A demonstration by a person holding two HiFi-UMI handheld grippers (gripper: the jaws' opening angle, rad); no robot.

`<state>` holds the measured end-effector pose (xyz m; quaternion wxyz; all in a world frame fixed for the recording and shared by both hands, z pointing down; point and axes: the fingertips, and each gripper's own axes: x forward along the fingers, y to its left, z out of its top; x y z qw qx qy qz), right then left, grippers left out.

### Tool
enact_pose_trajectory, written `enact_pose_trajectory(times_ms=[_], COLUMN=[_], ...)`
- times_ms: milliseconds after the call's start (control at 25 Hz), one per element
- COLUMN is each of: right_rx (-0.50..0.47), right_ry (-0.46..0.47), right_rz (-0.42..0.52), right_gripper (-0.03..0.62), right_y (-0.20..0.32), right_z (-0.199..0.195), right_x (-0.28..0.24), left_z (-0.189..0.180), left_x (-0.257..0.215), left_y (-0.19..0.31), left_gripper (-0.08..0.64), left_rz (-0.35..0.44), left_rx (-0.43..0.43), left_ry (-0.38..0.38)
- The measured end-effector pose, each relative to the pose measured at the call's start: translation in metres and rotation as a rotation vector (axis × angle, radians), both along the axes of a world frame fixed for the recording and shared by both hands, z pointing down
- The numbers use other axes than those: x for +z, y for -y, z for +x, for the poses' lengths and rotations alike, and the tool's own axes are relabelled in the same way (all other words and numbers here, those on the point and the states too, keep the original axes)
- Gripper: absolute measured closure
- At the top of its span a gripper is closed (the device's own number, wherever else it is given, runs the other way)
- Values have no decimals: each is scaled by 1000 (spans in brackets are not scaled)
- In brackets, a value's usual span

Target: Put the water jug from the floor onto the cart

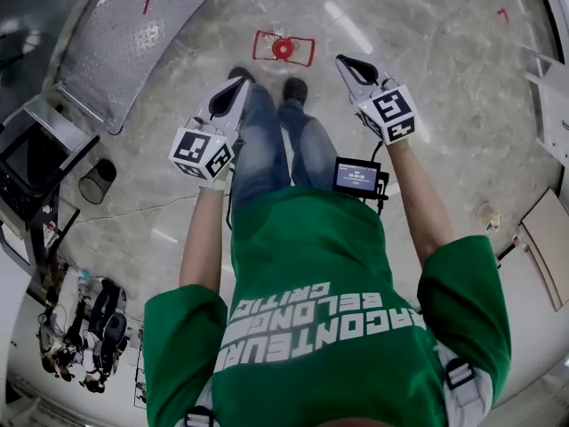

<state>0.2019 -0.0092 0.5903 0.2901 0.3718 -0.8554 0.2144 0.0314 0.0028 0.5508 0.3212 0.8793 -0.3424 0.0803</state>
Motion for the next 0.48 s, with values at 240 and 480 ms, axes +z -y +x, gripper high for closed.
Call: enact_pose_trajectory(times_ms=[240,480], right_rx=[159,212], right_ry=[44,26], right_rz=[-27,-100], right_gripper=[598,558], right_y=[9,3], right_z=[0,-5], right_x=[65,150], left_z=[10,8], left_x=[69,148], left_y=[15,24], left_gripper=[543,543], left_rz=[-52,-110], left_rx=[32,46], left_ry=[3,22])
